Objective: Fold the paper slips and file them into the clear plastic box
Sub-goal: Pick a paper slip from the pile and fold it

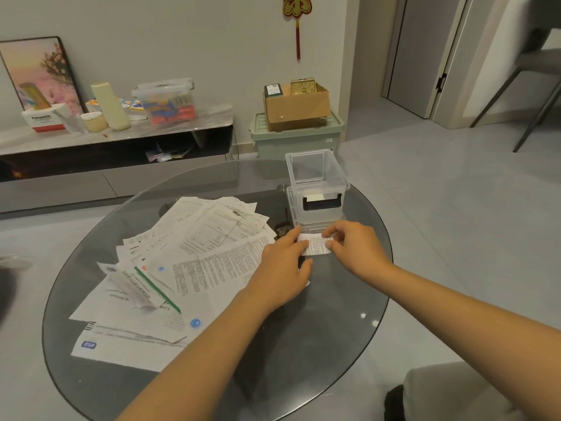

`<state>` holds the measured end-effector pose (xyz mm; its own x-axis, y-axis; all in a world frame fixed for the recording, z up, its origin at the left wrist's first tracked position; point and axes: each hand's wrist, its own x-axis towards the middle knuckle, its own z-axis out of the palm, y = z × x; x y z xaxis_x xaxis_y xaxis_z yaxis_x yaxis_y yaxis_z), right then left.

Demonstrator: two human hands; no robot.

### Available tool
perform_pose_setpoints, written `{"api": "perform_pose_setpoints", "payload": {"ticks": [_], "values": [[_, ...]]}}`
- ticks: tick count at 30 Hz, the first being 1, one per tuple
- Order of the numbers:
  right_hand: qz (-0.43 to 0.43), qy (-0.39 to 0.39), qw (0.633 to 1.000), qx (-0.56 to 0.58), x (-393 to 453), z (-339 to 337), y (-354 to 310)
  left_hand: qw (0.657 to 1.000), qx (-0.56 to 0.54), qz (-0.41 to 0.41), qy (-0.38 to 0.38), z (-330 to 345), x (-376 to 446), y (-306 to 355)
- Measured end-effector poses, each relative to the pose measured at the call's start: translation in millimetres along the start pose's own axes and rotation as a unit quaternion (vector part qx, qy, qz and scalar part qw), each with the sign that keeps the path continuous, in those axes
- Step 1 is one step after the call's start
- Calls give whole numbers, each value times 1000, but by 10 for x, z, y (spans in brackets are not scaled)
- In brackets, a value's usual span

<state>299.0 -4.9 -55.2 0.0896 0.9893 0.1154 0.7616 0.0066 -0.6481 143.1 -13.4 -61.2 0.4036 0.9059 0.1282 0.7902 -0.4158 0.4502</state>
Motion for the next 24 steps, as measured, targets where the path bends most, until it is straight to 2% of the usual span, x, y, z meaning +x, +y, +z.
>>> {"api": "perform_pose_setpoints", "payload": {"ticks": [4, 13, 17, 24], "values": [[-16, -13, 999, -45, 0, 18, 2, 991, 122, 56, 20, 36, 4, -45], [-48, -38, 972, -228, 10, -55, -19, 988, 123, 88, 26, -76, 7, -64], [-79, -23, 968, -236, -36, -66, -41, 991, 102, 82, 28, -130, -58, -54], [-154, 27, 970, -184, -174, -110, -190, 995, 62, 48, 56, -326, -220, -79]]}}
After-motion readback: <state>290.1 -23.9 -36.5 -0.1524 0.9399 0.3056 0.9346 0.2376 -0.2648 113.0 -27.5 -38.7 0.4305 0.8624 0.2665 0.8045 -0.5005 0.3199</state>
